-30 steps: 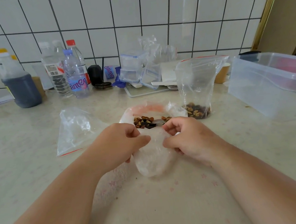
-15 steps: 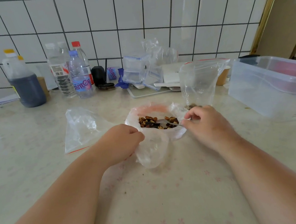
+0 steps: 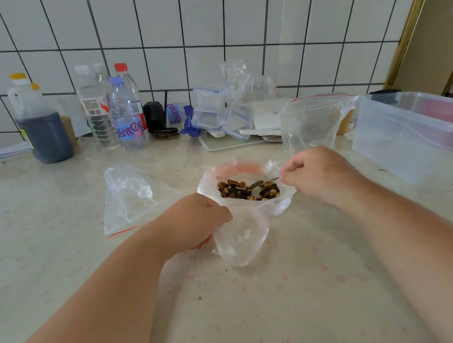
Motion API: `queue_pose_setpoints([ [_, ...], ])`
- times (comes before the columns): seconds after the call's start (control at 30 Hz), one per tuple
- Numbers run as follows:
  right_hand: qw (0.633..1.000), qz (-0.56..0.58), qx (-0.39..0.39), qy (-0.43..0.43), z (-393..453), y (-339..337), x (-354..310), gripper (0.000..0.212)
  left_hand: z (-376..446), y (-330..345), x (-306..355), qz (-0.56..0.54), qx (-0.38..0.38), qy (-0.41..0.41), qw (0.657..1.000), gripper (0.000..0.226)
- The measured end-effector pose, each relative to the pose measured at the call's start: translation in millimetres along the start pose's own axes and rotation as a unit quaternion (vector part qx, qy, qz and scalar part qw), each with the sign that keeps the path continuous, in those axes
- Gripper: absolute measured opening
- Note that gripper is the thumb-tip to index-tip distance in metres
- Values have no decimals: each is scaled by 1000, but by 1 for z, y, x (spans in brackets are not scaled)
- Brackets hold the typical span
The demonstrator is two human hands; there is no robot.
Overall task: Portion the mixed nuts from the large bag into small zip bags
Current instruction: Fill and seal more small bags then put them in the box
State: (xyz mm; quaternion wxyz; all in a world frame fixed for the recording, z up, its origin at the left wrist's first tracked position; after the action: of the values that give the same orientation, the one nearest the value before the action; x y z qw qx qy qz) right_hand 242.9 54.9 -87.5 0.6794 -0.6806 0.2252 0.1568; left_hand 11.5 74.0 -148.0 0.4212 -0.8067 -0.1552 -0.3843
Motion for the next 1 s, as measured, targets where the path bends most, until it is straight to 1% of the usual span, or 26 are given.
queue_pose_setpoints([
  [0.23,988,134,45,-56,10,7,8,13,1,0,1,-4,4,16,1000,52],
  [0.4,967,230,99,-55,13,18,32,22,6,-3,-4,-7,29,-13,999,41],
  [0.53,951,272,139,-54,11,15,42,21,9,-1,-5,-16,41,-16,999,43],
  [0.63,955,257,137,-53,13,18,42,23,11,0,-6,-16,46,-20,999,43],
  [0.77,964,241,93,-66,18,27,36,21,11,1,-6,-24,49,-17,998,42],
  [0.87,953,282,65,-89,19,31,34,21,11,1,-4,-21,59,-8,998,39],
  [1.0,938,329,91,-69,20,26,41,24,9,1,-1,-15,67,9,998,38],
])
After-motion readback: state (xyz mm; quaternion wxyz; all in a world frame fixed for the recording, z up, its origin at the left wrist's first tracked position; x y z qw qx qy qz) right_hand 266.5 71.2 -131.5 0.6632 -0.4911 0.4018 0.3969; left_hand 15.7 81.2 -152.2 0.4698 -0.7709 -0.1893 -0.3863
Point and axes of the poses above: each hand's wrist, its own z-axis towards the middle knuckle, its own y-axis out of the palm, x = y × z, the point moved 6 cm from there along z, towards the middle knuckle, and after that the axes turned 15 degrees about -x, right-handed, at the moved point
